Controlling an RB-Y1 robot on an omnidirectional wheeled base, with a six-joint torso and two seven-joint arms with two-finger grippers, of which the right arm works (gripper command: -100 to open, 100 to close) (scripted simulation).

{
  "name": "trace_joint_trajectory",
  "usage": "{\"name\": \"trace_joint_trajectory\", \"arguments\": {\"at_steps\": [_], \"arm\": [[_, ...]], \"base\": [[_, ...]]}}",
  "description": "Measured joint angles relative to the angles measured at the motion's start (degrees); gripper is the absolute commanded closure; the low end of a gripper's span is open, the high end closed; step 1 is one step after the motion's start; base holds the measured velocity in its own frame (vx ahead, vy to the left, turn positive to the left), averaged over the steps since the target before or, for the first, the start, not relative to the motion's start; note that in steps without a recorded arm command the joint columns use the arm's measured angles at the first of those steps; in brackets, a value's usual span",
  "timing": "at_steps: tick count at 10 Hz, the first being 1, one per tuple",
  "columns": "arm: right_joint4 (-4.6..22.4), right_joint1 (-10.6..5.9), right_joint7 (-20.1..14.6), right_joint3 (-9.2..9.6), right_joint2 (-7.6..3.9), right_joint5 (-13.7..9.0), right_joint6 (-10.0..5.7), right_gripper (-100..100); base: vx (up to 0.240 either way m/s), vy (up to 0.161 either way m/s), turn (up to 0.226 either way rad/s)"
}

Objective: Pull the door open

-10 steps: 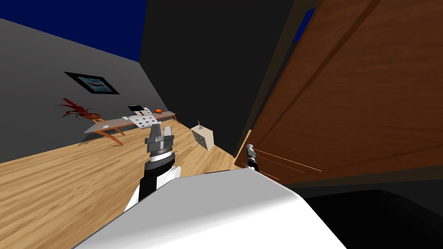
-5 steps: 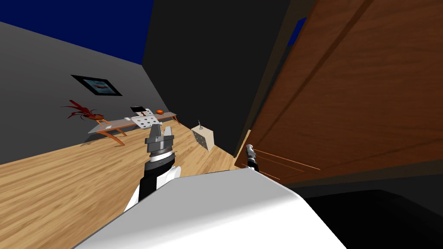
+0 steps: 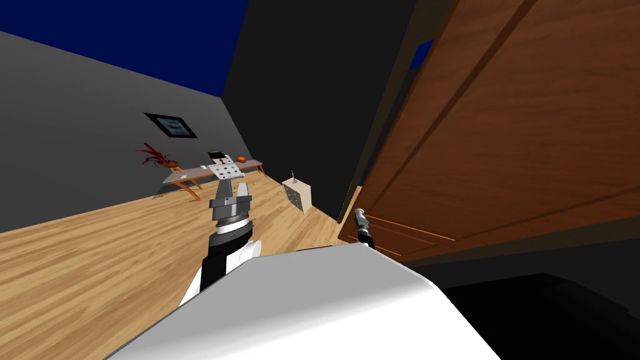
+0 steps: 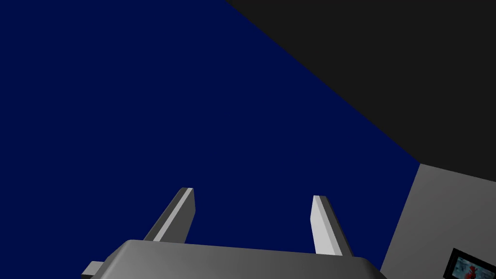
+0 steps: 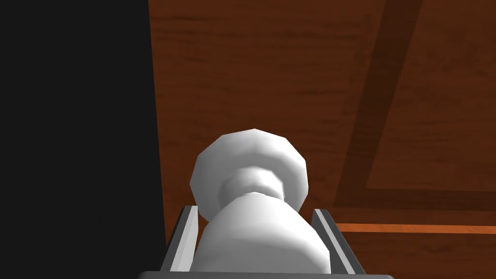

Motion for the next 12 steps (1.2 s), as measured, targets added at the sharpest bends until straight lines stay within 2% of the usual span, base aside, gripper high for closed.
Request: {"name": "trace_joint_trajectory", "arguments": {"at_steps": [5,6,7,9,12], "arm": [[-0.73,1.02,-4.24,4.15,-2.1,1.81,-0.5,100],[-0.6,1.13,-4.4,4.38,-2.02,1.89,-0.42,100],[-0.75,1.44,-4.94,4.89,-2.59,2.13,-0.58,100],[-1.83,2.25,-6.23,6.22,-3.68,2.79,-1.11,100],[-1.71,3.32,-8.95,9.01,-5.36,4.17,-2.64,100]], "base": [[-0.216,-0.019,0.092],[-0.169,-0.002,0.121],[-0.249,-0.023,0.131],[-0.273,-0.038,0.106],[-0.255,-0.022,0.111]]}}
